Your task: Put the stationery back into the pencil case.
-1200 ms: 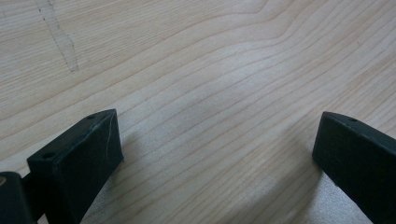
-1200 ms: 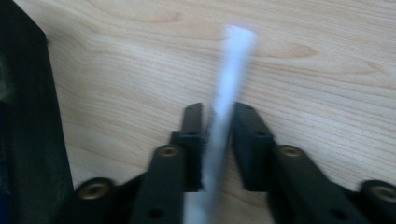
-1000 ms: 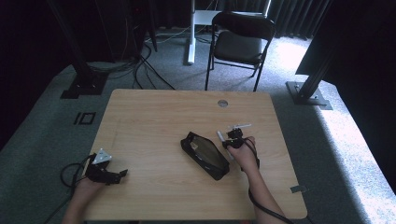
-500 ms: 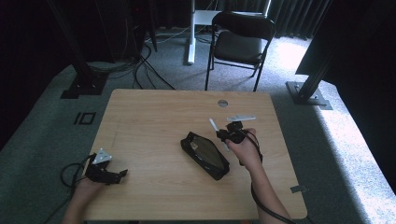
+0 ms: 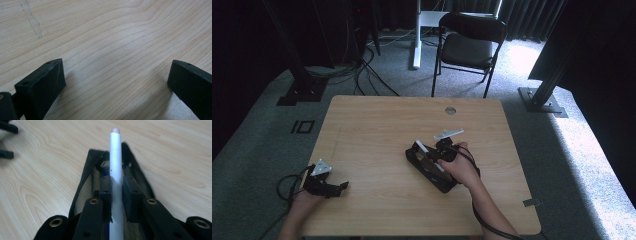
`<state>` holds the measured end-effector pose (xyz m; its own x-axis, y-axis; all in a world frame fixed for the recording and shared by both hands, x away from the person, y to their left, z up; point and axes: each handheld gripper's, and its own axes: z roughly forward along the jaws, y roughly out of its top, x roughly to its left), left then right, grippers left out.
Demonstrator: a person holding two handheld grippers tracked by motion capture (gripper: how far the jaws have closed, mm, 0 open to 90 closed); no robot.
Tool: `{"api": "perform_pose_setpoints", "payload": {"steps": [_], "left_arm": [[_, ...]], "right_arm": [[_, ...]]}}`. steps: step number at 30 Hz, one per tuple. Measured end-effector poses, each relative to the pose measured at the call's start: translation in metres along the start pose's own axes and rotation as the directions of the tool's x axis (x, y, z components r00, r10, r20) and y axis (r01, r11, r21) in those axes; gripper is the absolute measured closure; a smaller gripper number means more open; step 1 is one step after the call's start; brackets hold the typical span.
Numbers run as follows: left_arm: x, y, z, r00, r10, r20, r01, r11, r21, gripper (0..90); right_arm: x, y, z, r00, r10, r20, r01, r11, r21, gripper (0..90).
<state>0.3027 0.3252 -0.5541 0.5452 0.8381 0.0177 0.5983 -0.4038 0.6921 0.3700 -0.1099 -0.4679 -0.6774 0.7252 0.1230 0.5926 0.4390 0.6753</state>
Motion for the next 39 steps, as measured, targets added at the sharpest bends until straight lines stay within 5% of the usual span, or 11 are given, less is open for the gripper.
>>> {"api": "perform_pose_setpoints", "payload": {"steps": [13, 20, 24, 30, 39], "left_arm": [[0.000, 0.000, 0.000, 1.0000, 0.000, 0.000, 0.000, 1.0000, 0.000, 1.6], [0.000, 0.000, 0.000, 1.0000, 0.000, 0.000, 0.000, 1.0000, 0.000, 1.6], [0.000, 0.000, 0.000, 1.0000, 0.000, 0.000, 0.000, 1.0000, 0.000, 1.6], [0.000, 0.000, 0.000, 1.0000, 0.000, 0.000, 0.000, 1.0000, 0.000, 1.6], [0.000, 0.000, 0.000, 1.0000, 0.000, 0.000, 0.000, 1.0000, 0.000, 1.6]], "right_arm": [[0.009, -0.008, 0.032, 0.9969, -0.055, 0.056, 0.046, 0.989, 0.143, 78.4], [0.011, -0.010, 0.039, 0.9979, -0.058, 0.030, 0.052, 0.986, 0.158, 75.4], [0.010, -0.008, 0.033, 0.9985, -0.049, 0.026, 0.046, 0.991, 0.125, 70.0], [0.002, -0.003, 0.004, 0.9999, -0.015, 0.002, 0.015, 1.000, -0.010, 60.1], [-0.025, -0.006, -0.022, 0.9981, 0.033, 0.052, -0.025, 0.989, -0.147, 47.9]]}}
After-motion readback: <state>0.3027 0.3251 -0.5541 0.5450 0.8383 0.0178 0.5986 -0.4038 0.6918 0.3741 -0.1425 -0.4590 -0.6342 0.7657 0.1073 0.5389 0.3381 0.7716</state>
